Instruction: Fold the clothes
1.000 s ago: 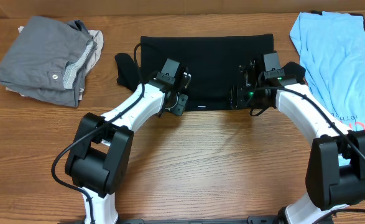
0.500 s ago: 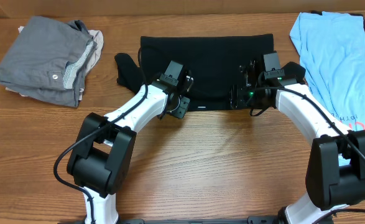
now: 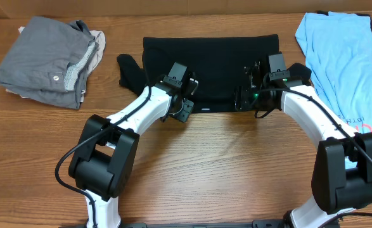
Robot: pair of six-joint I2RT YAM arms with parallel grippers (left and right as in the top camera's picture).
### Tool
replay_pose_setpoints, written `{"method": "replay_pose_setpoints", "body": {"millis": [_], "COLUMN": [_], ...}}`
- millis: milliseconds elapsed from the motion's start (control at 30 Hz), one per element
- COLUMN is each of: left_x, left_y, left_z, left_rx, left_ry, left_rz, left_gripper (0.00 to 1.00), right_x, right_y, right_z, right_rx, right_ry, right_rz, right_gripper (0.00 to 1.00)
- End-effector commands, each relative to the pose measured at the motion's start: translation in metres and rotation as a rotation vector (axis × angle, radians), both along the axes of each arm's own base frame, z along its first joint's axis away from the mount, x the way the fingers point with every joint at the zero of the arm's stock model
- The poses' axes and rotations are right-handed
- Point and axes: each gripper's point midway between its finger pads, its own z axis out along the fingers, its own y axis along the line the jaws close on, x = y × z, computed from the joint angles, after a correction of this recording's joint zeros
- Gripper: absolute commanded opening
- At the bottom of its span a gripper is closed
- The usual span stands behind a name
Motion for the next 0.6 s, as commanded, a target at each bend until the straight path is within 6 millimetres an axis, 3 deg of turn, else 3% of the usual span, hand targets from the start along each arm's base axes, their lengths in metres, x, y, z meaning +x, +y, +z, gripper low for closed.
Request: {"method": "replay_pose_setpoints", "body": {"millis": [0,300,467,567], "left_x": [-0.005,-0.006,-0.007,-0.007], "left_y": [0.003,0.016,0.016,0.016], "left_z": [-0.012,-0.014,-0.014,-0.014], "left_rx": [0.028,0.094,0.094,0.094], "left_ry": [0.026,0.025,0.028,0.029], "left_rz": [-0.014,0.001,0.001,0.000], "left_gripper": [0.38,0.31,0.45,0.46], "right_x": [-0.001,-0.001,0.000,0.000], "right_y": [-0.003,-0.003,-0.003,-0.003], "right_z": [-0.003,-0.003,-0.003,-0.003], "right_rx": [-0.011,-0.010,-0.010,-0.010], "right_ry": [0.005,0.005,0.004,0.004], "right_rz": [-0.007,-0.007,-0.008,-0.007], "right_gripper": [0.62,0.62,0.62,0.62]}}
